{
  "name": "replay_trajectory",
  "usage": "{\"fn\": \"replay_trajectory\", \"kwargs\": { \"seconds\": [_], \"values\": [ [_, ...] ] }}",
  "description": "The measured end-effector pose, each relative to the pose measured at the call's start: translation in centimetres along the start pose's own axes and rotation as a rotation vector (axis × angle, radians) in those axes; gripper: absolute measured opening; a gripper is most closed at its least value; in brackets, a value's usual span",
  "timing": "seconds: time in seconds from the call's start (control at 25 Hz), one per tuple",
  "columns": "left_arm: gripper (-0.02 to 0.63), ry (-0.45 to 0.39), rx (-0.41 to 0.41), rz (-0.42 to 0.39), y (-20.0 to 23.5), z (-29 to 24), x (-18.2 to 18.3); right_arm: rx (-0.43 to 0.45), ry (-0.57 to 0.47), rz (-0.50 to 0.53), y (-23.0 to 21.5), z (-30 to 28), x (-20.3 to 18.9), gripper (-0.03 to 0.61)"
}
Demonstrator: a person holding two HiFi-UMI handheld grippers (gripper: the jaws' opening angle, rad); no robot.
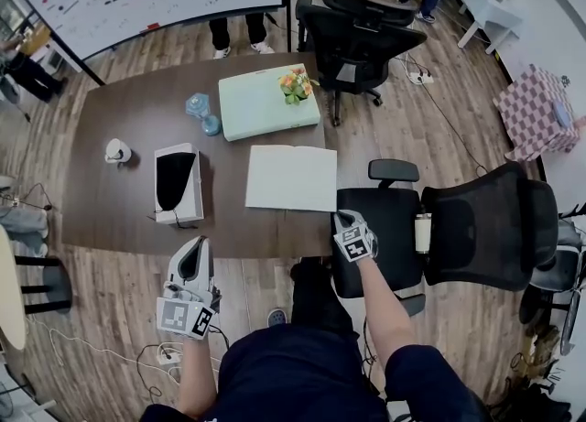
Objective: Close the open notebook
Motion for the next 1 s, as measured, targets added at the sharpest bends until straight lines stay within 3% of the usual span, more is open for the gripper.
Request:
{"fn": "replay_trajectory", "kwargs": {
  "seconds": [0.24, 0.68, 1.0],
  "values": [
    [-0.005, 0.005, -0.005, -0.004, 0.0, -0.1, 0.0, -0.010, 0.000, 0.047, 0.1, 0.0, 0.5, 0.008],
    [-0.005, -0.005, -0.038, -0.021, -0.4, -0.1, 0.1, -0.088, -0.137, 0.079, 0.1, 3.0, 2.9, 0.008],
    [-0.005, -0.026, -0.038, -0.016, -0.3, 0.8, 0.8, -0.096, -0.208, 0.095, 0.5, 4.8, 4.9, 0.008]
  ]
}}
Point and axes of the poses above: the fingertips, and each gripper's own axes: z backward along the fingers, y to its left, x out of its top, the point moved 3 cm from there along z, backward along the fingers, and after that the axes turned 8 degrees about y, right-handed, at the moved point
